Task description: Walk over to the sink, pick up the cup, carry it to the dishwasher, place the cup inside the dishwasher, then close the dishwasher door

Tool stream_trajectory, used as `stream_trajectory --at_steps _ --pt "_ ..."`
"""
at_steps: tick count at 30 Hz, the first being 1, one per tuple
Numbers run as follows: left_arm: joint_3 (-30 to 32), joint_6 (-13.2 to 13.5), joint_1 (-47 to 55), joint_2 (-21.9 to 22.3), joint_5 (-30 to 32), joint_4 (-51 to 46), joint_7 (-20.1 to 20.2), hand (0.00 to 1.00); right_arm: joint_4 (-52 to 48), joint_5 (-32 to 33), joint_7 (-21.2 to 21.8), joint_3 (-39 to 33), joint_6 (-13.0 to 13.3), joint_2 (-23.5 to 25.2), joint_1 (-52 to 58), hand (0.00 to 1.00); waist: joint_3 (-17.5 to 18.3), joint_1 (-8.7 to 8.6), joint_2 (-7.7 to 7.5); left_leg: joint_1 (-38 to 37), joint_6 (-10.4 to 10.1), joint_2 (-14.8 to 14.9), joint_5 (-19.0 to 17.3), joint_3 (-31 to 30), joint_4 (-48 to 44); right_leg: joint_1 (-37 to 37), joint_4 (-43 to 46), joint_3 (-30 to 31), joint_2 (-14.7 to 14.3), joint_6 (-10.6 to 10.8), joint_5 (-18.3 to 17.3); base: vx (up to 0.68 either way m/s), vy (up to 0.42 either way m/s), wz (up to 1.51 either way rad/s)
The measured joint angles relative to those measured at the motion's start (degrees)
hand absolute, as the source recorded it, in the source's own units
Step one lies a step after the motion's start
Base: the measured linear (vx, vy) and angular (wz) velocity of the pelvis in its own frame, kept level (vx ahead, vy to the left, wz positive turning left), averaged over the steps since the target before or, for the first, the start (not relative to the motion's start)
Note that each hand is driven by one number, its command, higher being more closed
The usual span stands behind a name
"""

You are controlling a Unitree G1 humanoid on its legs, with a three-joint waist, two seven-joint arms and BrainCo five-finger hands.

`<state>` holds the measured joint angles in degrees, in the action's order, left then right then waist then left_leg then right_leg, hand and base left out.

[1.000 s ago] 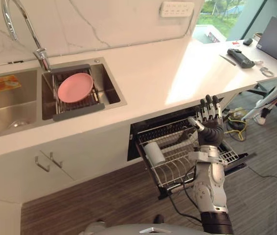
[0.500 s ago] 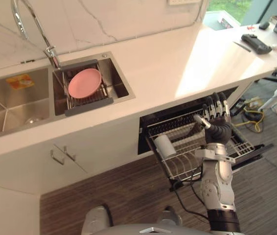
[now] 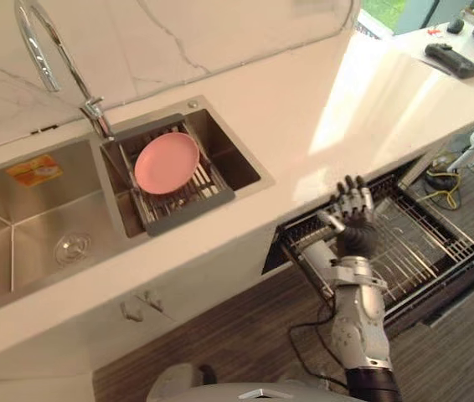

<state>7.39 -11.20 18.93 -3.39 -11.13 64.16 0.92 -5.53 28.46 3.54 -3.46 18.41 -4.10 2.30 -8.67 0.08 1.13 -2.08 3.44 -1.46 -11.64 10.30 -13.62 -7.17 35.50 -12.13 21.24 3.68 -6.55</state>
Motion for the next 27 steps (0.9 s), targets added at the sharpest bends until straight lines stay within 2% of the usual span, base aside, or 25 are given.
stream_trajectory --at_steps 1,2,3,4,6,7,8,9,10,11,13,16,18,21,24,25,27 --pt "-0.3 0.0 -0.1 -0.4 0.0 -0.1 -0.3 0.00 -0.1 0.2 0.0 0.3 0.0 0.2 -0.6 0.00 0.0 0.04 0.03 -1.7 0.0 0.3 0.1 -0.7 1.6 -0.2 1.1 -1.3 -3.1 0.3 -3.5 0.29 0.052 0.17" --pt "-0.6 0.0 -0.3 -1.1 0.0 -0.5 -0.6 0.00 -0.3 0.4 0.0 0.6 0.0 0.2 -1.2 0.00 -0.3 0.02 0.24 -3.7 0.0 0.6 0.1 -1.3 3.5 -1.3 0.8 -2.7 -7.6 -0.5 -7.4 0.18 0.002 0.15" --pt "-0.6 0.0 -0.5 -1.4 0.0 -0.6 -0.6 0.00 -0.4 0.4 0.0 0.5 0.0 0.1 -1.3 0.00 -0.4 -0.07 0.07 -4.6 0.0 0.7 0.1 -1.8 4.3 -2.2 0.0 -2.8 -9.8 -1.2 -8.5 0.26 -0.058 0.40" --pt "-0.4 0.1 -1.8 -2.0 0.1 -0.7 -0.7 0.00 -0.7 0.3 0.0 0.0 0.1 0.1 -1.3 0.00 -0.7 -0.69 -0.09 -6.1 0.0 1.1 0.1 -3.7 5.8 -5.3 -2.7 -1.9 -14.7 -2.2 -9.0 0.21 -0.087 0.47" --pt "0.5 0.7 -2.6 -2.4 0.3 -0.7 -1.0 0.00 -1.4 0.4 0.0 -0.3 0.1 0.0 -1.1 0.00 -1.1 -1.62 -0.49 -7.7 -0.3 1.2 -0.1 -5.3 6.9 -8.9 -6.6 1.2 -17.4 -2.6 -6.6 0.22 -0.119 0.65" --pt "1.3 1.7 -2.4 -2.8 0.6 -0.7 -1.0 0.00 -3.2 0.4 -0.1 -0.6 0.3 0.1 -0.2 0.00 -1.4 -2.04 -1.15 -8.7 -1.2 1.0 -1.0 -6.3 6.5 -9.5 -12.9 4.3 -18.1 -1.9 -1.3 0.22 -0.143 0.86" --pt "1.6 2.8 -1.7 -3.5 1.0 -1.1 -1.0 0.00 -5.4 0.4 -0.1 -1.0 1.0 0.2 0.8 0.00 -1.3 -2.24 -3.12 -10.1 -2.7 -0.3 -3.4 -7.9 5.3 -8.8 -17.6 6.7 -17.2 -1.0 8.9 0.24 -0.168 0.77" --pt "1.7 3.1 -1.8 -3.6 1.5 -0.9 -1.2 0.00 -6.1 0.3 -0.1 -1.4 1.7 -0.2 1.4 0.00 -1.4 -2.13 -2.90 -10.6 -3.2 -0.1 -4.9 -8.6 4.4 -8.6 -16.0 6.5 -17.1 -3.7 8.9 0.30 -0.184 0.57" --pt "1.8 3.9 -1.4 -2.1 2.3 -1.8 -1.6 0.00 -7.4 0.3 -0.5 -1.9 2.3 -1.1 1.9 0.00 -1.2 -1.49 -1.69 -10.2 -3.3 1.6 -5.4 -8.9 2.9 -7.9 -15.5 5.7 -17.8 -3.6 7.9 0.31 -0.170 0.57" --pt "2.9 4.2 -1.7 -1.2 3.3 -2.2 -2.3 0.00 -9.6 0.3 -0.7 -2.4 3.1 -1.3 2.0 0.00 -1.1 -1.84 -0.20 -9.5 -3.6 2.8 -5.8 -9.6 2.5 -7.0 -16.3 3.6 -18.2 -3.9 7.3 0.25 -0.114 0.60" --pt "3.8 4.2 -1.9 -0.7 4.7 -3.4 -2.2 0.00 -12.0 0.2 -1.5 -3.1 5.0 -1.3 1.8 0.00 -0.9 -1.86 0.64 -8.9 -4.2 3.9 -5.6 -10.5 2.8 -6.7 -16.9 1.8 -18.7 -4.3 6.7 0.19 -0.100 0.50" --pt "3.9 3.2 -1.9 -0.8 5.2 -4.3 -3.4 0.00 -14.2 0.0 -2.3 -4.2 7.2 -1.5 1.3 0.00 -0.7 -0.61 0.36 -9.2 -4.6 5.1 -5.2 -10.2 3.9 -5.7 -19.1 1.2 -20.0 -4.7 6.8 0.12 -0.066 0.10" --pt "3.9 2.4 -1.9 -0.9 5.3 -4.4 -4.0 0.00 -14.3 0.4 -2.8 -4.2 7.9 -2.1 -0.1 0.00 -0.7 -0.57 0.30 -9.1 -4.8 5.4 -5.0 -9.8 4.1 -4.9 -21.9 1.4 -20.7 -4.6 8.5 0.05 -0.014 -0.14" --pt "3.7 2.2 -2.2 -1.0 6.0 -4.5 -4.0 0.00 -14.2 1.6 -2.5 -4.3 7.7 -3.3 -1.7 0.00 -0.7 -0.21 0.27 -8.9 -5.0 5.2 -4.6 -8.0 5.0 -3.8 -27.6 3.1 -21.5 -4.4 12.2 -0.02 0.031 -0.29" --pt "3.7 2.2 -2.3 -1.0 7.4 -4.5 -4.2 0.00 -13.9 3.5 0.4 -4.6 6.7 -3.4 -1.5 0.00 -0.6 -0.25 0.26 -9.0 -5.1 4.7 -4.5 -7.1 4.9 -2.0 -31.9 3.9 -21.5 -4.1 15.1 -0.04 0.062 -0.15" --pt "3.6 2.2 -2.3 -1.1 8.0 -4.5 -4.3 0.00 -13.9 5.3 3.1 -4.6 4.9 -3.4 -1.3 0.00 -0.5 -0.41 0.05 -9.0 -5.1 4.4 -4.5 -7.0 5.0 -0.8 -34.6 4.0 -21.5 -4.1 16.2 -0.04 0.060 -0.07" --pt "3.3 2.3 -2.4 -1.1 8.0 -4.6 -4.3 0.00 -13.9 7.3 5.8 -4.7 2.6 -3.3 -0.6 0.00 -0.3 -0.44 -0.24 -9.0 -5.1 4.3 -4.5 -6.9 5.1 0.3 -37.2 4.1 -21.5 -4.1 17.7 -0.01 0.021 -0.02"
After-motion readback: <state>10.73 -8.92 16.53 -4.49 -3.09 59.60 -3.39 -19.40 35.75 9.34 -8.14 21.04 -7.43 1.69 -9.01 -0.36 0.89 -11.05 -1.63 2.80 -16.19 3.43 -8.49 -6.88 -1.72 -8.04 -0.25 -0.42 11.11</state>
